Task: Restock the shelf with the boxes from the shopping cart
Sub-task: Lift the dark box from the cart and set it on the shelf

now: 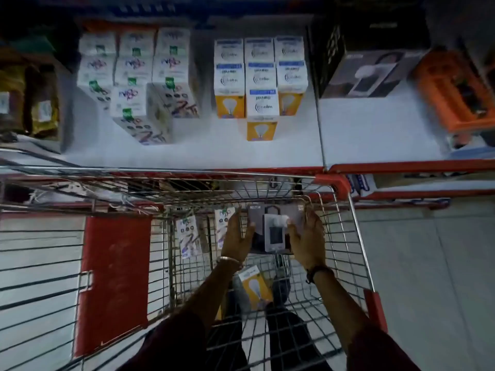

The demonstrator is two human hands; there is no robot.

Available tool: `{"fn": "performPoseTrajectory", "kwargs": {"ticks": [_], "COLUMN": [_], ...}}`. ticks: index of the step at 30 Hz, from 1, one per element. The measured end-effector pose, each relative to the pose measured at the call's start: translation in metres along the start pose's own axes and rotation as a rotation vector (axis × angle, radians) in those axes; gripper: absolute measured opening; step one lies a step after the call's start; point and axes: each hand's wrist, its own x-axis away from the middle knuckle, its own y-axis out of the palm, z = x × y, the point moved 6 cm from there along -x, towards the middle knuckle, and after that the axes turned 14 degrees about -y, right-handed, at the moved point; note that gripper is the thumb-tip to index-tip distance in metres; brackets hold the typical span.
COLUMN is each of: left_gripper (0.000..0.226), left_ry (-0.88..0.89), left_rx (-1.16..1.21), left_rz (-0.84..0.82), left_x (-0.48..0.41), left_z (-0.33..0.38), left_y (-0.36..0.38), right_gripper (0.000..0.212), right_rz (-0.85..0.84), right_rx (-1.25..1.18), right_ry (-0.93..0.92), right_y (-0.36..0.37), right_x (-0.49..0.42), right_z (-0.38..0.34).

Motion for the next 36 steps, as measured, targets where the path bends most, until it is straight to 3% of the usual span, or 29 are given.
{"fn": "performPoseTrajectory", "kwargs": {"ticks": [3, 5, 7, 10, 15, 18, 20, 25, 31, 36], "left_gripper": [0.070, 0.065, 0.055, 0.060, 0.046, 0.057, 0.050, 0.049, 0.059, 0.042], "left_ry": [-0.082, -0.180, -0.225, -0.265, -0.165, -0.099, -0.049, 0.124, 0.334, 0.451], "left_rx": [-0.009, 0.039, 0.072, 0.068, 0.054, 0.096, 0.107, 0.121, 0.137, 0.303], "left_rz": [-0.053, -0.092, -0.119, -0.133, -0.141, -0.135, -0.138, -0.113, -0.083, -0.133], "left_x": [-0.026, -0.033, -0.035, -0.042, -0.029, 0.002, 0.022, 0.091, 0.150, 0.178], "left_z": [-0.013, -0.019, -0.020, -0.025, -0.019, -0.005, 0.004, 0.052, 0.119, 0.181], "left_y": [0.018, 0.027, 0.034, 0.033, 0.015, -0.006, -0.017, -0.053, -0.077, -0.069], "right_gripper": [0.074, 0.059, 0.045, 0.043, 0.044, 0.045, 0.045, 0.049, 0.057, 0.067], "right_rz": [-0.047, -0.044, -0.056, -0.076, -0.055, -0.038, -0.033, 0.005, 0.173, 0.258], "right_rx": [-0.232, -0.388, -0.434, -0.425, -0.411, -0.423, -0.435, -0.497, -0.541, -0.582], "right_ry": [0.120, 0.185, 0.206, 0.212, 0.150, 0.077, 0.040, -0.067, -0.176, -0.240], "right_y": [0.014, 0.022, 0.027, 0.025, 0.005, -0.021, -0.038, -0.096, -0.164, -0.225], "right_x": [-0.009, -0.011, -0.012, -0.013, -0.005, 0.008, 0.016, 0.044, 0.066, 0.050], "right_z": [0.023, 0.039, 0.048, 0.047, 0.028, 0.002, -0.012, -0.057, -0.090, -0.097]}}
